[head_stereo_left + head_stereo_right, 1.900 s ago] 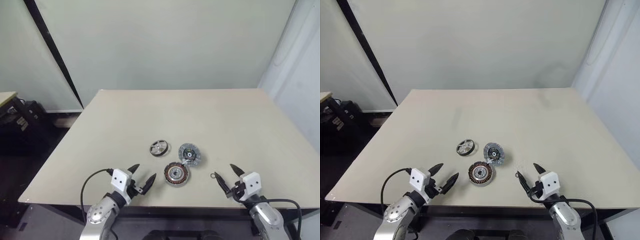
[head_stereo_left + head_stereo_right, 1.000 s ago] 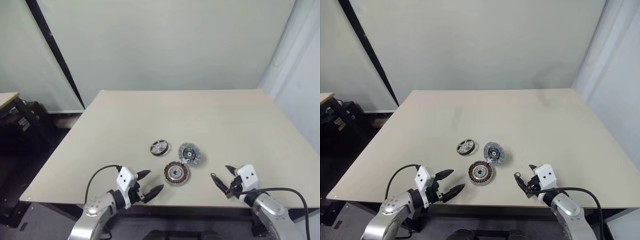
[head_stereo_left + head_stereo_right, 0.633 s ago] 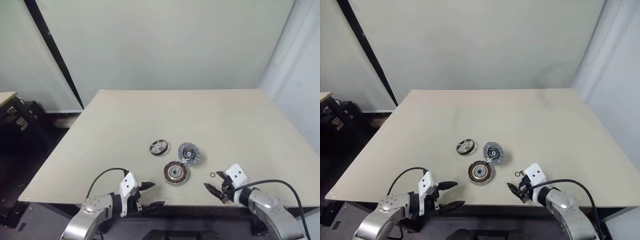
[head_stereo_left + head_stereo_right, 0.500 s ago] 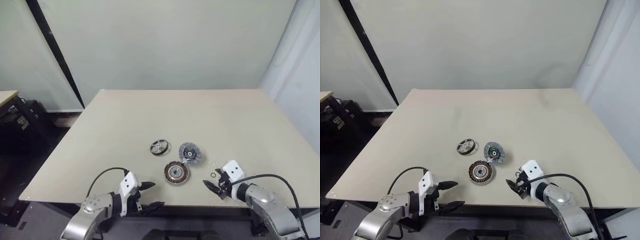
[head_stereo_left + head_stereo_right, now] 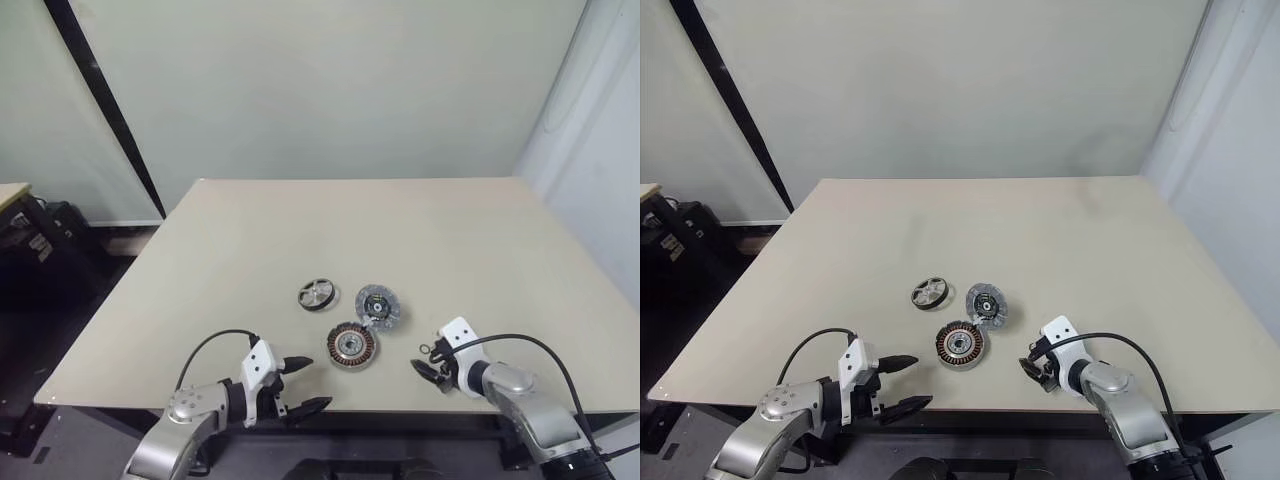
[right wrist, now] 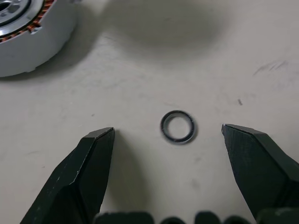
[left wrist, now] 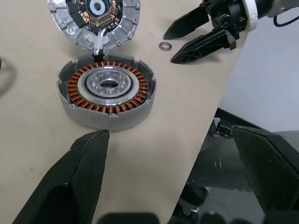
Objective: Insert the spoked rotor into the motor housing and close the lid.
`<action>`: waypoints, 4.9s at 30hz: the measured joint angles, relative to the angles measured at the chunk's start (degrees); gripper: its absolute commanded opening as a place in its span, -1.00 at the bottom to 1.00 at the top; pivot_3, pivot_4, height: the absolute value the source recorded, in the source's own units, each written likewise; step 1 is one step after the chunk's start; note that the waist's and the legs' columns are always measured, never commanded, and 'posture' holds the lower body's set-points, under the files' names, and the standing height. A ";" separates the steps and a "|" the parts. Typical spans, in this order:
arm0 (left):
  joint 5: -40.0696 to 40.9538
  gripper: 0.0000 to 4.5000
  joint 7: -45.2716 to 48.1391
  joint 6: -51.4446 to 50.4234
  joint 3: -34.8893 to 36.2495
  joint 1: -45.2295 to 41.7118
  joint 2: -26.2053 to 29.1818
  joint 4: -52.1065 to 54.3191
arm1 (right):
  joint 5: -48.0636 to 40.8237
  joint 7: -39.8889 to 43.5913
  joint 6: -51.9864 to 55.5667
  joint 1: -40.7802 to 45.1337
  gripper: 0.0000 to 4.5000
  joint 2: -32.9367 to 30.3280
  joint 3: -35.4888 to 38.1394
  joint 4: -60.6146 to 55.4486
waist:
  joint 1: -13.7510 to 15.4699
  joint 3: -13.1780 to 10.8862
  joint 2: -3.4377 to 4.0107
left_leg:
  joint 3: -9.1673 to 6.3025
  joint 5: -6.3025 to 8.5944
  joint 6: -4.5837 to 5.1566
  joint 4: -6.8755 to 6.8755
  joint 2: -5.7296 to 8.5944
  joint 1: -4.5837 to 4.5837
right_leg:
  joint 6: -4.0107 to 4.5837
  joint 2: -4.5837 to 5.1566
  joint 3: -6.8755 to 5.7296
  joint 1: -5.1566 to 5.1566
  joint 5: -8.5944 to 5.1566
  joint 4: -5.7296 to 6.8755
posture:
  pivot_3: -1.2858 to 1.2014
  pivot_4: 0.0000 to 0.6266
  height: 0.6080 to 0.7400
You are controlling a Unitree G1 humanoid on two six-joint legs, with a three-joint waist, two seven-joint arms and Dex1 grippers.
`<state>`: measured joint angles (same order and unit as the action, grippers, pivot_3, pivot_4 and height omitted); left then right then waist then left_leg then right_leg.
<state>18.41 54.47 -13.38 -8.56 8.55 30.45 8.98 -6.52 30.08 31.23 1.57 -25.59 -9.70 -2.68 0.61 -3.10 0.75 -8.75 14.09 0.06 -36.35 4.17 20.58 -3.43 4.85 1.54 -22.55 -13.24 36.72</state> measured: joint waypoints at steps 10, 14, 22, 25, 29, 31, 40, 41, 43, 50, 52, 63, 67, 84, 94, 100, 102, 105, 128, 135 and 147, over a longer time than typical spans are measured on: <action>-0.78 1.00 -0.34 0.99 -0.03 0.21 -0.01 0.00 | -0.01 -0.86 0.58 0.31 -0.65 1.13 0.01 0.21 | 0.00 0.01 -0.03 | 0.07 0.00 0.00 -0.04 -0.03 -0.02 | 0.00 -0.02 0.07 0.01 0.00 0.01 | 0.03 -1.00 1.00; -0.90 1.00 -0.34 1.09 -0.03 0.21 -0.01 0.00 | -0.01 -1.21 0.59 0.31 -0.65 1.28 0.01 0.22 | -0.01 0.01 -0.03 | 0.08 0.00 0.00 -0.08 -0.03 -0.02 | 0.00 -0.02 0.08 0.02 0.00 0.01 | 0.03 -1.00 1.00; -0.85 1.00 -0.77 1.30 0.27 0.19 -0.01 -0.25 | -0.14 -0.88 1.55 0.30 -0.65 0.97 -0.01 -2.06 | -0.01 0.00 -0.02 | 0.09 0.00 0.01 -0.16 -0.04 0.01 | -0.01 -0.02 0.09 0.01 0.00 0.04 | 0.03 -1.00 1.00; -0.72 1.00 -0.85 1.58 1.03 0.14 0.10 -1.01 | -0.40 1.06 3.80 0.75 -0.65 -0.05 -0.69 -6.31 | -0.01 0.00 -0.03 | 0.09 0.00 0.01 -0.15 -0.06 0.00 | -0.01 -0.03 0.09 0.00 0.00 0.05 | 0.03 -1.00 1.00; -0.65 1.00 -0.94 1.84 2.18 -0.14 0.25 -2.15 | -1.73 3.65 8.52 2.65 -0.65 -0.19 -2.87 -11.27 | 0.00 0.00 -0.05 | 0.07 0.00 0.01 -0.15 -0.10 0.00 | -0.01 -0.04 0.08 -0.01 0.01 0.05 | 0.03 -1.00 1.00; -0.62 1.00 -0.95 2.17 3.06 -0.29 0.45 -2.53 | -2.23 4.80 10.93 3.44 -0.65 -0.42 -4.75 -13.06 | 0.01 -0.01 -0.06 | 0.07 0.01 0.02 -0.16 -0.09 0.01 | -0.01 -0.03 0.08 -0.01 0.00 0.05 | 0.03 -1.00 1.00; -0.60 1.00 -0.93 2.79 3.54 -0.89 0.77 -3.05 | -2.78 4.50 16.47 7.50 -0.65 3.29 -10.20 -16.15 | -0.01 -0.04 -0.12 | 0.08 0.02 0.03 -0.15 -0.11 0.03 | -0.02 -0.04 0.08 -0.09 0.01 0.06 | 0.03 -1.00 1.00; -0.61 1.00 -0.93 2.80 3.54 -0.90 0.78 -3.06 | -2.71 3.81 16.52 8.11 -0.65 4.33 -10.51 -16.00 | -0.01 -0.04 -0.12 | 0.09 0.02 0.03 -0.15 -0.11 0.02 | -0.02 -0.04 0.08 -0.12 0.01 0.06 | 0.03 -1.00 1.00; -0.61 1.00 -0.93 2.82 3.54 -1.08 0.78 -3.11 | -2.31 2.32 16.55 9.49 -0.65 6.34 -11.32 -15.11 | -0.01 -0.04 -0.12 | 0.09 0.02 0.03 -0.14 -0.10 0.03 | -0.03 -0.04 0.08 -0.20 0.02 0.07 | 0.03 -1.00 1.00; -0.68 1.00 -0.95 2.94 3.51 -1.52 0.73 -3.36 | -0.87 -1.21 16.20 11.87 -0.65 10.79 -12.75 -10.15 | -0.01 -0.03 -0.13 | 0.08 0.02 0.03 -0.14 0.06 0.04 | -0.11 -0.04 0.09 -0.25 0.09 0.08 | 0.03 -1.00 1.00; -0.70 1.00 -0.97 3.22 3.49 -1.52 0.65 -3.38 | -0.35 -1.56 16.03 12.16 -0.65 11.33 -13.29 -8.93 | -0.02 -0.03 -0.13 | 0.09 0.02 0.03 -0.12 0.06 0.04 | -0.11 -0.05 0.09 -0.28 0.09 0.10 | 0.03 -1.00 1.00; -0.82 1.00 -1.51 4.31 3.40 -1.33 0.30 -3.43 | 1.01 -2.66 12.98 13.73 -0.65 13.49 -14.57 -3.01 | -0.03 -0.03 -0.13 | 0.11 0.02 0.03 -0.11 0.12 0.03 | -0.11 -0.14 0.09 -0.34 0.11 0.17 | 0.03 -1.00 1.00; -0.85 1.00 -1.55 4.76 3.40 -1.18 0.30 -3.78 | 1.77 -2.71 12.07 13.87 -0.65 14.02 -14.83 -1.82 | -0.04 -0.03 -0.13 | 0.11 0.02 0.03 -0.12 0.13 0.03 | -0.10 -0.15 0.09 -0.35 0.11 0.18 | 0.03 -1.00 1.00; -0.87 1.00 -2.38 5.39 4.60 -0.24 0.54 -5.27 | 3.74 -2.94 9.23 14.35 -0.65 15.45 -15.19 2.00 | -0.05 -0.02 -0.12 | 0.15 0.01 0.03 -0.14 0.10 0.01 | -0.08 -0.28 0.18 -0.36 0.12 0.22 | 0.03 -1.00 1.00; -0.92 1.00 -2.90 5.80 4.60 -0.21 0.54 -5.27 | 4.39 -2.43 9.32 14.79 -0.65 15.16 -15.18 2.19 | -0.05 -0.01 -0.12 | 0.16 0.01 0.03 -0.15 0.09 0.00 | -0.04 -0.30 0.21 -0.37 0.15 0.23 | 0.03 -1.00 1.00; -0.95 1.00 -3.03 6.08 4.59 -0.23 0.54 -5.27 | 4.39 -2.35 9.75 14.84 -0.65 14.91 -15.18 1.97 | -0.05 -0.01 -0.12 | 0.16 0.01 0.02 -0.15 0.08 0.00 | -0.03 -0.32 0.22 -0.37 0.15 0.23 | 0.03 -1.00 1.00; -0.96 1.00 -3.03 6.10 4.59 -0.24 0.54 -5.27 | 4.39 -2.30 9.94 14.88 -0.65 14.88 -15.18 1.89 | -0.05 -0.01 -0.12 | 0.16 0.01 0.03 -0.15 0.08 0.00 | -0.03 -0.33 0.23 -0.37 0.15 0.23 | 0.03 -1.00 1.00; -0.97 1.00 -3.03 6.14 4.58 -0.30 0.53 -5.29 | 4.39 -2.08 10.14 14.93 -0.65 14.75 -15.18 1.76 | -0.05 -0.01 -0.13 | 0.17 0.01 0.03 -0.15 0.08 0.00 | -0.03 -0.33 0.24 -0.37 0.15 0.23 | 0.03 -1.00 1.00; -1.85 1.00 -3.00 6.52 4.53 -0.43 0.40 -5.47 | 4.47 -1.55 11.00 15.19 -0.65 14.75 -15.99 1.18 | -0.78 -0.01 -0.12 | 0.23 0.01 0.02 -0.19 -0.24 -0.01 | 0.10 -0.80 0.54 -0.41 0.23 0.24 | 0.03 -1.00 1.00; -1.86 1.00 -2.98 6.55 4.53 -0.43 0.32 -5.52 | 4.44 -1.67 10.46 15.19 -0.65 15.66 -15.98 1.23 | -0.81 -0.01 -0.12 | 0.27 0.01 0.01 -0.20 -0.33 -0.01 | 0.18 -0.87 0.54 -0.44 0.28 0.24 | 0.03 -1.00 1.00; -1.85 1.00 -3.05 6.65 4.54 -0.40 0.22 -6.22 | 4.47 -1.69 9.09 15.27 -0.65 15.85 -15.98 2.44 | -0.82 -0.01 -0.12 | 0.28 0.01 0.01 -0.22 -0.35 -0.01 | 0.20 -0.89 0.54 -0.45 0.29 0.24 | 0.03 -1.00 1.00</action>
<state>16.56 51.42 -6.73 -4.02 8.15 30.67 2.75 -2.04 28.39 40.32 16.84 -9.74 -25.68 -0.24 -0.21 -3.11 0.63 -8.47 14.10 0.07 -36.57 3.82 20.58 -3.23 3.96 2.08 -23.01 -12.95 36.96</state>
